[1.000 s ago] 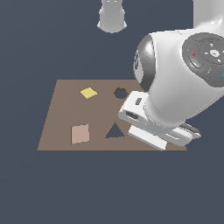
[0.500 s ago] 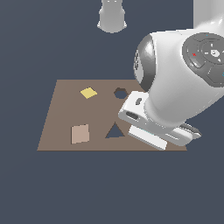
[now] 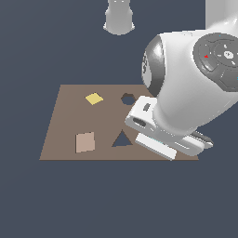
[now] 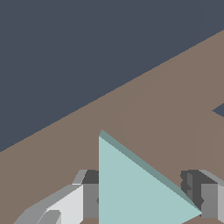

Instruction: Insert a designated object into the corresponding slot on a board.

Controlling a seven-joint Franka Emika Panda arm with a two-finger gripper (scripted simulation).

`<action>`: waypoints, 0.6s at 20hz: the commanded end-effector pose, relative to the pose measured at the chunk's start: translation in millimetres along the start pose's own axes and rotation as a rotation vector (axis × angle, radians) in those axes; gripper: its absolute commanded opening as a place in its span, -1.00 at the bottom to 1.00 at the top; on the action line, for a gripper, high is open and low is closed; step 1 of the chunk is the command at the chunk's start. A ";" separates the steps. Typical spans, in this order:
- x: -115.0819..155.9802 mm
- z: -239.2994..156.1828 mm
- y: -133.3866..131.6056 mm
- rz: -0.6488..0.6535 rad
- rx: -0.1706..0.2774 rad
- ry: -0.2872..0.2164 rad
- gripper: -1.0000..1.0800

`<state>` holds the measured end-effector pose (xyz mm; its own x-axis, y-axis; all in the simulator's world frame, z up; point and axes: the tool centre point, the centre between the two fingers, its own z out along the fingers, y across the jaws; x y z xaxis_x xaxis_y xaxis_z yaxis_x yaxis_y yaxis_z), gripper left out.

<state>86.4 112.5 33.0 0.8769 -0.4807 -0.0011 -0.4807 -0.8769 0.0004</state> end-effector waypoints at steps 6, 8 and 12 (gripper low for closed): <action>9.9 -1.2 7.7 0.111 0.001 0.001 -1.00; 13.8 -1.6 11.3 0.158 0.001 0.001 -1.00; 22.5 -2.5 21.1 0.275 0.001 0.001 -1.00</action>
<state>94.7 88.5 34.8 0.7447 -0.6674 -0.0009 -0.6674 -0.7447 -0.0001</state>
